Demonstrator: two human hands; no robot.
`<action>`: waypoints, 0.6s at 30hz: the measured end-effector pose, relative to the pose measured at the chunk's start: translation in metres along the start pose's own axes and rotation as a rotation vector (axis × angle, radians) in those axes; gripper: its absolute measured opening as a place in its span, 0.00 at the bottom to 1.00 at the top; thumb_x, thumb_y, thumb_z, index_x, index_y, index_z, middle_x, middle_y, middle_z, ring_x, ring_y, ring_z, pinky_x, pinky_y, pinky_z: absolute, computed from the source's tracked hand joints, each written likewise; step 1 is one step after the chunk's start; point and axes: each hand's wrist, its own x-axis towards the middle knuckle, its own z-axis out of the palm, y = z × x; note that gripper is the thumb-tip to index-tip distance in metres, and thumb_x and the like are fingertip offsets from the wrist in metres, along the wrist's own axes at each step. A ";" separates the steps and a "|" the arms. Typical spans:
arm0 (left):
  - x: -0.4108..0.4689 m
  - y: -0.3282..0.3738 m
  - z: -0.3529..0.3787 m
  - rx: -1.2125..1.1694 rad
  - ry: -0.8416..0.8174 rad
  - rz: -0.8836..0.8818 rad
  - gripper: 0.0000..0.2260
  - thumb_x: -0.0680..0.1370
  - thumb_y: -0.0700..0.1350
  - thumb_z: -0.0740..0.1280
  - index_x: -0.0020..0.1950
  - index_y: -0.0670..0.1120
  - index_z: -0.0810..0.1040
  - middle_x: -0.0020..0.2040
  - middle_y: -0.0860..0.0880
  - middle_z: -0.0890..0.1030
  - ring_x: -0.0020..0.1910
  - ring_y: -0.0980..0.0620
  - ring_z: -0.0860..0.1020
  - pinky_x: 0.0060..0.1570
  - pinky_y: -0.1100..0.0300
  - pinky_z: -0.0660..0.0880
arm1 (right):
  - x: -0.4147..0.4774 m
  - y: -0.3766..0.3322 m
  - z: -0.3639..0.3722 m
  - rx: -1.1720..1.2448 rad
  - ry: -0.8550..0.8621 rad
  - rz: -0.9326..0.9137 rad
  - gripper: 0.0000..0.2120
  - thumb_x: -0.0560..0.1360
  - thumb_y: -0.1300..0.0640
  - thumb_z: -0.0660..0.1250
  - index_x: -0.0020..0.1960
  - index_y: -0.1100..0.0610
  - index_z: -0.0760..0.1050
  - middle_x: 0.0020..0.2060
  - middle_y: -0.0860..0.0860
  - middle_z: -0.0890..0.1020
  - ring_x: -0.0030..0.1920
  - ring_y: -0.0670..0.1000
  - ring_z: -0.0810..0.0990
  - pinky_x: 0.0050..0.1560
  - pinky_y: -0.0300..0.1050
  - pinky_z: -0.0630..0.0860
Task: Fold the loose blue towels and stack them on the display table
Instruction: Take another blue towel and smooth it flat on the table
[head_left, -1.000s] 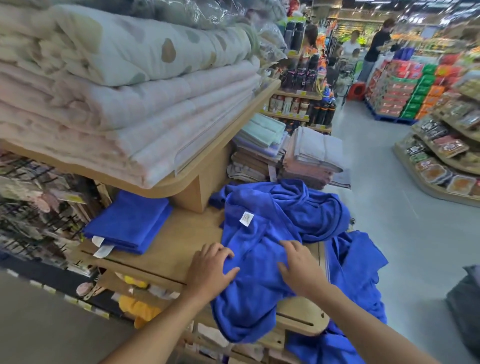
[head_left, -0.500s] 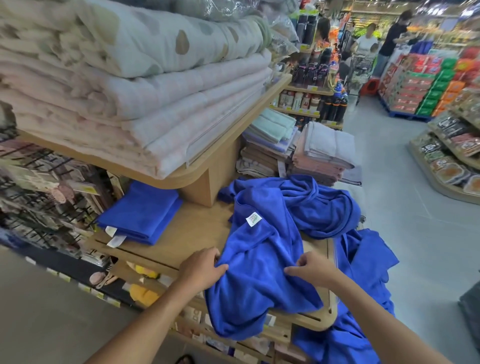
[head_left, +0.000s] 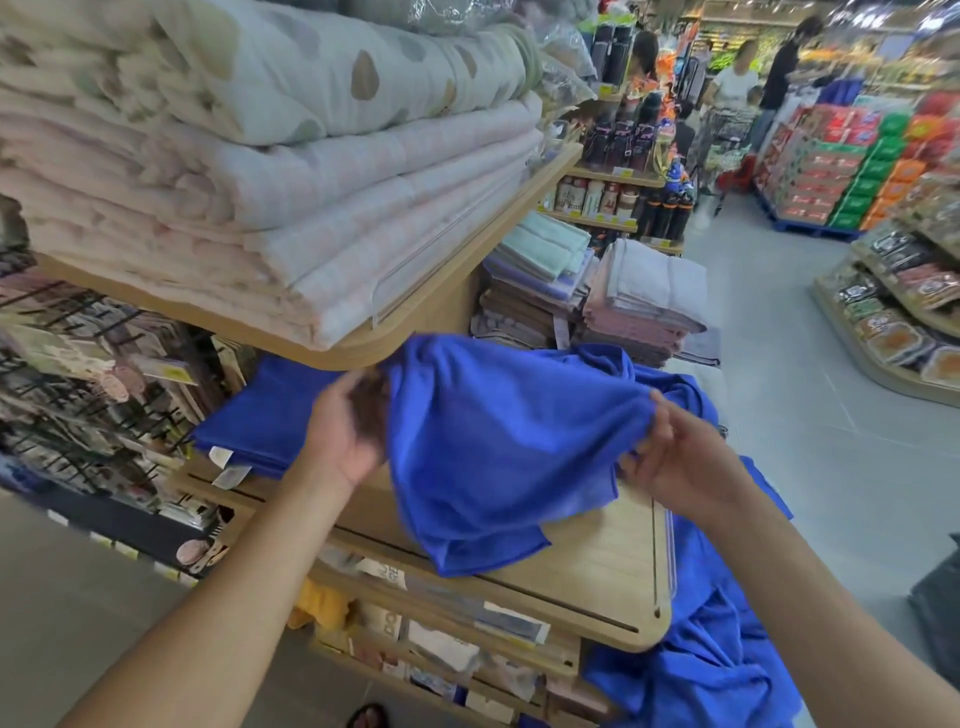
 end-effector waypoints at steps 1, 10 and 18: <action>0.003 0.003 0.011 -0.069 -0.091 -0.005 0.11 0.80 0.50 0.64 0.55 0.46 0.81 0.52 0.46 0.85 0.50 0.48 0.85 0.54 0.54 0.79 | 0.008 -0.002 0.002 0.085 0.021 -0.065 0.08 0.79 0.51 0.66 0.48 0.53 0.82 0.42 0.46 0.85 0.42 0.45 0.84 0.48 0.42 0.80; -0.001 -0.093 -0.072 1.722 0.252 0.142 0.22 0.76 0.70 0.58 0.46 0.51 0.71 0.45 0.52 0.77 0.49 0.45 0.79 0.43 0.54 0.72 | 0.019 0.092 -0.054 -1.251 0.431 -0.278 0.11 0.78 0.58 0.70 0.59 0.50 0.76 0.53 0.50 0.82 0.45 0.48 0.81 0.44 0.42 0.75; -0.034 -0.141 -0.078 2.054 -0.481 0.839 0.13 0.73 0.60 0.71 0.55 0.57 0.78 0.49 0.59 0.78 0.50 0.55 0.77 0.48 0.59 0.74 | 0.013 0.140 -0.060 -2.144 0.031 -0.546 0.23 0.73 0.41 0.62 0.66 0.43 0.77 0.57 0.42 0.78 0.55 0.51 0.77 0.55 0.49 0.74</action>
